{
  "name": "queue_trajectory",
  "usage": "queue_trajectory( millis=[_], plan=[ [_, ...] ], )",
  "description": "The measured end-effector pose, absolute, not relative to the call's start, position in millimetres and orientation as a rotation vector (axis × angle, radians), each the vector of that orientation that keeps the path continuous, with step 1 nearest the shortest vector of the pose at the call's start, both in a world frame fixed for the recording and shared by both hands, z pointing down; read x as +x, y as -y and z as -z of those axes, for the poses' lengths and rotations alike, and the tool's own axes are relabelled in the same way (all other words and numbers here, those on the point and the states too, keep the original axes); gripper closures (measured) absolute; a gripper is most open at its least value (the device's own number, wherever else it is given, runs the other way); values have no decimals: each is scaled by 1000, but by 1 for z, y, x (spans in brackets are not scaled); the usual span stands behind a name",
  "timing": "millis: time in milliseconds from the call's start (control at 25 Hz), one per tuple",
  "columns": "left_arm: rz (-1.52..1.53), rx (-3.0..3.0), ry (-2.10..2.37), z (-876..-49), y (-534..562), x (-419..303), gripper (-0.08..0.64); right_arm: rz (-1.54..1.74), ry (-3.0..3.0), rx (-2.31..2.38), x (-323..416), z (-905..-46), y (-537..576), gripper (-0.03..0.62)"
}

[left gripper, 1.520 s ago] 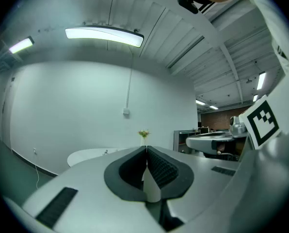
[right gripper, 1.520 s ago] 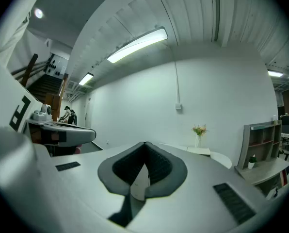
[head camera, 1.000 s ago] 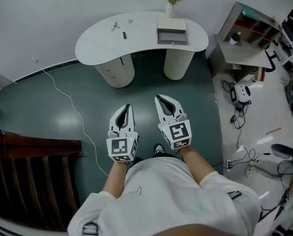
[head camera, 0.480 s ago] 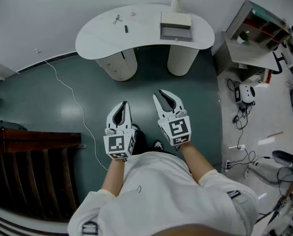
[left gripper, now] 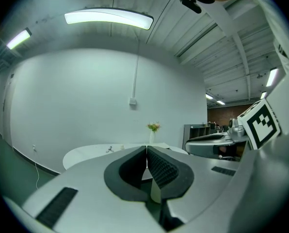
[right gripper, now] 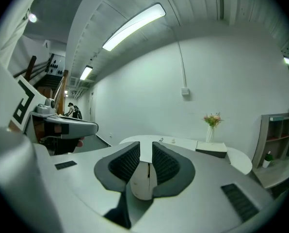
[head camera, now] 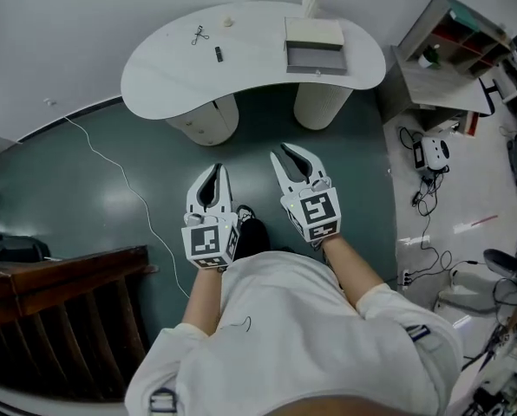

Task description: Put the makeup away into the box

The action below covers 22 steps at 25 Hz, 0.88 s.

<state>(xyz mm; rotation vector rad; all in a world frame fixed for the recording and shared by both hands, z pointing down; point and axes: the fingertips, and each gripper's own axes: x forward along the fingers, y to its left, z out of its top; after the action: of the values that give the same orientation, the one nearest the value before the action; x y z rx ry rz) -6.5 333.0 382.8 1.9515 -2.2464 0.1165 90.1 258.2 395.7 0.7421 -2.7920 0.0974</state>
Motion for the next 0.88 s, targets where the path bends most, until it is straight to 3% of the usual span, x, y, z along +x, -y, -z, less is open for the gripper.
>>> queue_trajectory(
  millis=[440,880],
  plan=[
    [-128,2019,2131,-407,-257,-126,538,-152,2735,796,-32,-412,-188,528],
    [-125,2004,2076,-428,-197,-182,538,-162,2670,791,-89,-432,-125,528]
  ],
)
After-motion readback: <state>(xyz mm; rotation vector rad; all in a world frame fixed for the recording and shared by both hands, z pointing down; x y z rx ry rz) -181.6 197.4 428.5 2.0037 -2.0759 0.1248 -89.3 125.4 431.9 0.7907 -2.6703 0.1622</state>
